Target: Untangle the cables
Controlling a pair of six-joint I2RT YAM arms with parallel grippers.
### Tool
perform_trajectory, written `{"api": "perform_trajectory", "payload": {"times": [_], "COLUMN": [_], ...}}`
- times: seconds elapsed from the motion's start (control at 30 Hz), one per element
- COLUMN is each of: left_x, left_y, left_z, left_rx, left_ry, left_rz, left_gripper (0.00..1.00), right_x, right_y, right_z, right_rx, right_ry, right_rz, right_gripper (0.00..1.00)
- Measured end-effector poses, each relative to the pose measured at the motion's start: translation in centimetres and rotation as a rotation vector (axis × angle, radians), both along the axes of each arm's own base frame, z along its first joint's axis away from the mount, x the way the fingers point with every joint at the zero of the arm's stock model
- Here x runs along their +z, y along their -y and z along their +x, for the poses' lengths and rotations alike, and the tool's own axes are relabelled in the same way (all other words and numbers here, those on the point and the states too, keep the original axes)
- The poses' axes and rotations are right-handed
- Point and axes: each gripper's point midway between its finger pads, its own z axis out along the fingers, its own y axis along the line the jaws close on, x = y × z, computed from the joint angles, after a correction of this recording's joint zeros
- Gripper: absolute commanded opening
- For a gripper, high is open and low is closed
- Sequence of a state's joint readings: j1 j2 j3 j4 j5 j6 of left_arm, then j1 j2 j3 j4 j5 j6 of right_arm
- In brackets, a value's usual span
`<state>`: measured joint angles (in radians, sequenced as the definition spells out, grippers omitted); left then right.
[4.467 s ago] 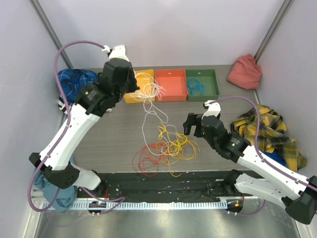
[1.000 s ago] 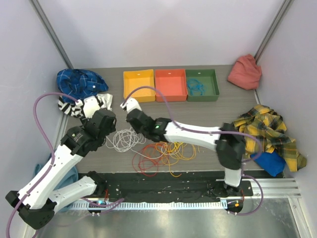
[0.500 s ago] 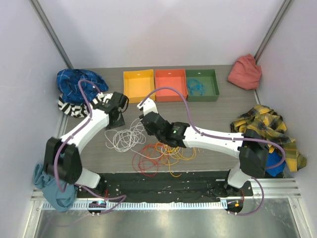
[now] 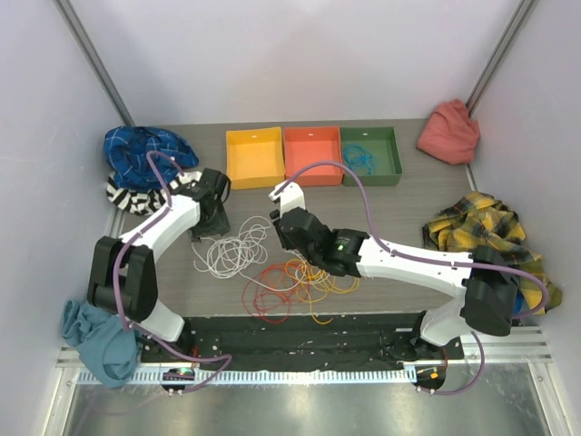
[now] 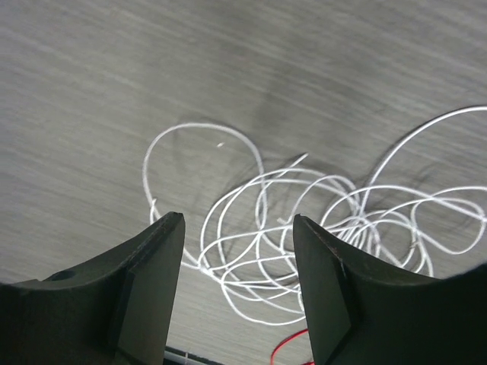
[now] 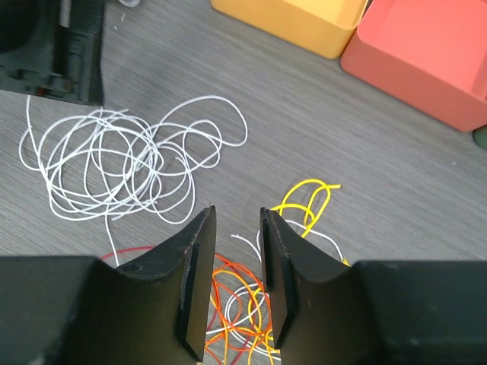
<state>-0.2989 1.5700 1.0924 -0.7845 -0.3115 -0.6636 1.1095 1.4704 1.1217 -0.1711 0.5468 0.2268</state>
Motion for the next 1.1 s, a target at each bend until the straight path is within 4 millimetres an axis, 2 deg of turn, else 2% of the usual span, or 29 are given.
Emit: {"api": "perform_trajectory", "payload": {"times": [0.27, 0.4, 0.5, 0.7, 0.8, 1.0, 1.1], "left_x": [0.8, -0.7, -2.0, -3.5, -3.9, -4.8, -4.6], "left_y": [-2.1, -4.0, -4.5, -3.5, -3.1, -2.7, -2.7], "left_z": [-1.7, -3.2, -4.2, -3.6, -3.2, -3.0, -3.0], "left_rx": [0.063, 0.153, 0.2, 0.223, 0.223, 0.236, 0.235], "left_ry": [0.051, 0.035, -0.006, -0.018, -0.015, -0.024, -0.019], "left_rz": [0.014, -0.024, -0.059, -0.137, -0.158, -0.182, -0.183], "left_gripper": [0.64, 0.63, 0.59, 0.46, 0.35, 0.01, 0.0], "right_x": [-2.4, -3.0, -3.1, -2.9, -2.9, -3.0, -3.0], "right_y": [0.3, 0.4, 0.4, 0.2, 0.4, 0.7, 0.7], "right_z": [-0.8, -1.0, -1.1, -1.1, -1.2, -1.2, -1.2], "right_rx": [0.015, 0.018, 0.021, 0.025, 0.025, 0.022, 0.021], "right_ry": [-0.051, -0.061, -0.063, -0.058, -0.057, -0.058, -0.058], "right_rz": [-0.007, -0.007, -0.004, 0.009, 0.01, 0.008, 0.009], "right_gripper": [0.37, 0.36, 0.37, 0.36, 0.36, 0.36, 0.36]}}
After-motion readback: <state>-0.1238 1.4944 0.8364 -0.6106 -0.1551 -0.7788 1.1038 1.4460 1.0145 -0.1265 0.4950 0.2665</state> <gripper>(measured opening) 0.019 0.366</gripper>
